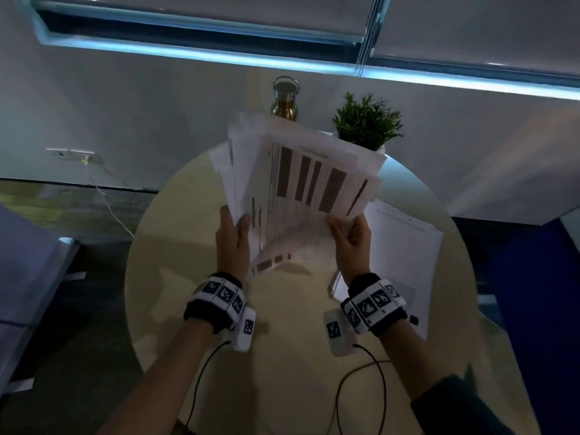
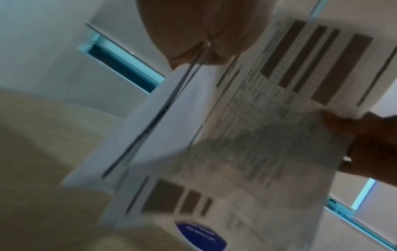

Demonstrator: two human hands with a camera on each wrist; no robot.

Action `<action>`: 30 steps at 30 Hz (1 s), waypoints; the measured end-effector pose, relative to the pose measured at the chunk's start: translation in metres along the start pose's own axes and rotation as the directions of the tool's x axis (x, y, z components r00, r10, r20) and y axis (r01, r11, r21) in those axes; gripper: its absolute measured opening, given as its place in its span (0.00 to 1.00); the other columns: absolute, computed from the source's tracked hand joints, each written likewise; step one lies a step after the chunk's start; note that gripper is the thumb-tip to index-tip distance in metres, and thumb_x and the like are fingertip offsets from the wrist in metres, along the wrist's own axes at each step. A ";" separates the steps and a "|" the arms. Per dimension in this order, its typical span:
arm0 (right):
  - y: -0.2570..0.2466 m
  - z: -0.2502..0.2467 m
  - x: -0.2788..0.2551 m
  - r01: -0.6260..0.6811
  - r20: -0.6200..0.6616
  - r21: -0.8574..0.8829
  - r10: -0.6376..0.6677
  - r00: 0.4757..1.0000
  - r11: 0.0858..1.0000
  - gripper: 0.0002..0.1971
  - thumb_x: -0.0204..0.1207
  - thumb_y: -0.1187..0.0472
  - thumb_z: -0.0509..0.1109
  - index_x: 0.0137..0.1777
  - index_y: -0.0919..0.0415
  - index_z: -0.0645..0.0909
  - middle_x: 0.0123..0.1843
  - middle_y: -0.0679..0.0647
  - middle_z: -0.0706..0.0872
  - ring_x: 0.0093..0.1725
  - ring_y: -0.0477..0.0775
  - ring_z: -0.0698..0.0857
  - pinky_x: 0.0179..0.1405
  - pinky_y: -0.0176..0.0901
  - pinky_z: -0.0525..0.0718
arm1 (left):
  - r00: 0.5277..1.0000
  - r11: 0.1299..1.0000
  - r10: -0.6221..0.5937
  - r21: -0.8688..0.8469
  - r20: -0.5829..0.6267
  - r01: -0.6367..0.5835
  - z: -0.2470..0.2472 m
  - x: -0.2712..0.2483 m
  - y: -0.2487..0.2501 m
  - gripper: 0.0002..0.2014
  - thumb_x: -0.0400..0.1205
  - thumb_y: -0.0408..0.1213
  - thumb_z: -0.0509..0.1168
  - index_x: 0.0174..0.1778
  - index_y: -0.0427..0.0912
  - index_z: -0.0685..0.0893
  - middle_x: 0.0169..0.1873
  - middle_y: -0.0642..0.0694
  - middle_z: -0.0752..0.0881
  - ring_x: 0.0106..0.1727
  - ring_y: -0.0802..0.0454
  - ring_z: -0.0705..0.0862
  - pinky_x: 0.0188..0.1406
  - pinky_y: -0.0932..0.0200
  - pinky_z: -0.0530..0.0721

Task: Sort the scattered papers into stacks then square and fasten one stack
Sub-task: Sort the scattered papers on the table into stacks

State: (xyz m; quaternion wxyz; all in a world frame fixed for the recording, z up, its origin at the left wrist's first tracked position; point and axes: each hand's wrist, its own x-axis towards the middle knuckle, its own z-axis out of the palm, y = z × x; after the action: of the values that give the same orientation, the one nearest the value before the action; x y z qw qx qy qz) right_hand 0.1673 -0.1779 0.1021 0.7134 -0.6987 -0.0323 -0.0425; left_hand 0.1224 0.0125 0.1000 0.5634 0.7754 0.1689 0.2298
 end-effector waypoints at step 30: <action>0.092 -0.138 -0.016 -0.857 -0.736 -0.360 0.452 0.504 0.369 0.59 0.61 0.41 0.79 0.80 0.70 0.47 0.83 0.68 0.52 0.81 0.67 0.55 0.79 0.61 0.57 | 0.734 0.780 -0.605 0.415 0.308 0.468 -0.015 -0.065 -0.119 0.41 0.80 0.40 0.66 0.82 0.39 0.47 0.83 0.40 0.52 0.83 0.42 0.54 0.83 0.44 0.50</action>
State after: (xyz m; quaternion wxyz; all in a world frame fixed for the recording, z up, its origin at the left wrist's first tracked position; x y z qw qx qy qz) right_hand 0.1594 -0.3142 0.0057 0.3225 -0.8157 0.4759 0.0643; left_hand 0.0595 0.0273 -0.0200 0.4995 0.8008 0.2949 -0.1493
